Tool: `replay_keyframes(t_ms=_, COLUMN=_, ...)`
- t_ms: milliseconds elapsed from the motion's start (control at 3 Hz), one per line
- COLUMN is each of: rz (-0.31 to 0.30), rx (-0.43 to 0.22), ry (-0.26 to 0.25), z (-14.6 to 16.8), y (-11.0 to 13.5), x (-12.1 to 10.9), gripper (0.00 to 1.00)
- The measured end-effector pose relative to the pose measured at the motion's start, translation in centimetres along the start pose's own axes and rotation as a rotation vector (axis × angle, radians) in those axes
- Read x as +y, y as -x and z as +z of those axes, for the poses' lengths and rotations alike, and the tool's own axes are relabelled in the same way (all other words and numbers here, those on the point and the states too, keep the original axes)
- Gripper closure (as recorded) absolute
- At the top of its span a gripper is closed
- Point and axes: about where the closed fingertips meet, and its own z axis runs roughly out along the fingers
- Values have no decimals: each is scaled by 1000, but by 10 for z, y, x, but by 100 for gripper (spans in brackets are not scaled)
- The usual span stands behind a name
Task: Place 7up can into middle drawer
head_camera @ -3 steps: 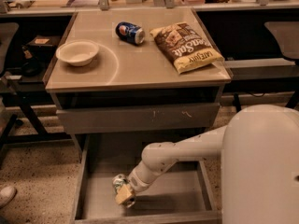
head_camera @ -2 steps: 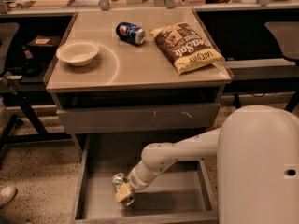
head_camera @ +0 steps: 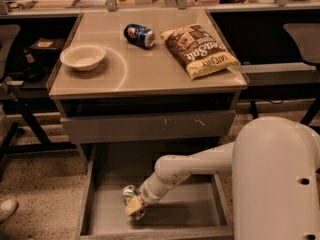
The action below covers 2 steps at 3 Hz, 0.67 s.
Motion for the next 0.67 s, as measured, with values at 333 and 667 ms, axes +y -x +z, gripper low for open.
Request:
replay_keyframes(t_ms=333, rz=16, rx=2, ry=1, z=3, y=-2, x=-9, gripper=100)
replay_keyframes(t_ms=667, rz=33, rx=6, ry=6, z=4, y=-4, x=-16, gripper=100)
